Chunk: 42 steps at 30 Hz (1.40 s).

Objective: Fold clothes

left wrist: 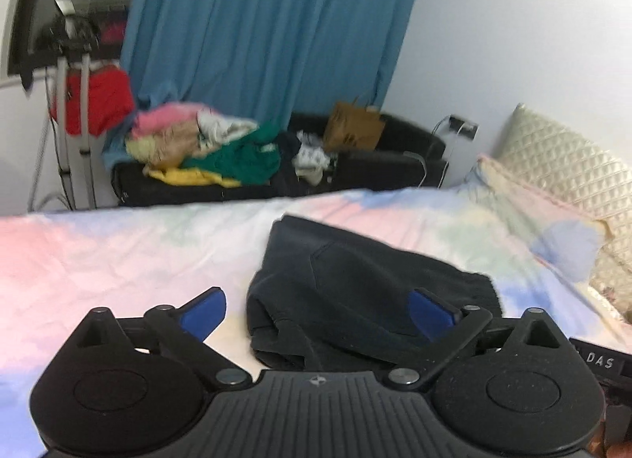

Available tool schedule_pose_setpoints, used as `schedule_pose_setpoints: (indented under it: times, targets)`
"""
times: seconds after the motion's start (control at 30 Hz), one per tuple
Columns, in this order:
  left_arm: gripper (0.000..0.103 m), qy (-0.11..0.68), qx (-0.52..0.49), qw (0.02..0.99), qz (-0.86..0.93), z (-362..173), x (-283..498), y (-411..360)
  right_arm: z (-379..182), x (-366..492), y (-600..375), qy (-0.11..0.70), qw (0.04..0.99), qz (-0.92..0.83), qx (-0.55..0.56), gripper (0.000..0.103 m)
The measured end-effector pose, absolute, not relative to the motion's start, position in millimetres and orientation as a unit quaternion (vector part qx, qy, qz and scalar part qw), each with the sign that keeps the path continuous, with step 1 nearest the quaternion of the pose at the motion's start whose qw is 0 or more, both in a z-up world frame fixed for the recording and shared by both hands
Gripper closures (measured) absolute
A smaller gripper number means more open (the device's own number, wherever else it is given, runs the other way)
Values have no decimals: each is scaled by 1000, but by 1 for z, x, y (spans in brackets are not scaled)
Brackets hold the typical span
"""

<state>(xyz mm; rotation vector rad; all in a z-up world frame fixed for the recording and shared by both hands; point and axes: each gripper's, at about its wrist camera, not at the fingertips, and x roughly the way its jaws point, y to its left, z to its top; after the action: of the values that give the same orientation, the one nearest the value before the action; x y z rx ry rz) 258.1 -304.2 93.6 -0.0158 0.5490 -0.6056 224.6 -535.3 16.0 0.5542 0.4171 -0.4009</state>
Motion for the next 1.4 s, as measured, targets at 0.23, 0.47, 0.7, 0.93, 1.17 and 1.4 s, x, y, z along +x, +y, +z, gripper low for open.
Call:
schedule_pose_setpoints:
  times: [0.23, 0.47, 0.7, 0.93, 1.17, 1.4]
  targets:
    - [0, 201, 28, 938, -281, 139, 150, -257, 62, 156, -491, 170, 945, -179, 216, 5]
    - [0, 191, 38, 941, -275, 145, 68, -204, 81, 104, -450, 152, 959, -170, 169, 5]
    - [0, 189, 24, 949, -250, 157, 27, -157, 88, 98, -424, 147, 965, -166, 140, 5]
    - [0, 206, -4, 966, -159, 170, -19, -85, 19, 151, -385, 217, 955, -160, 126, 5]
    - [0, 222, 22, 971, -86, 169, -75, -64, -39, 188, -321, 264, 954, -103, 101, 5]
    - [0, 246, 30, 967, -62, 150, -114, -97, -85, 209, -274, 279, 957, -53, 64, 5]
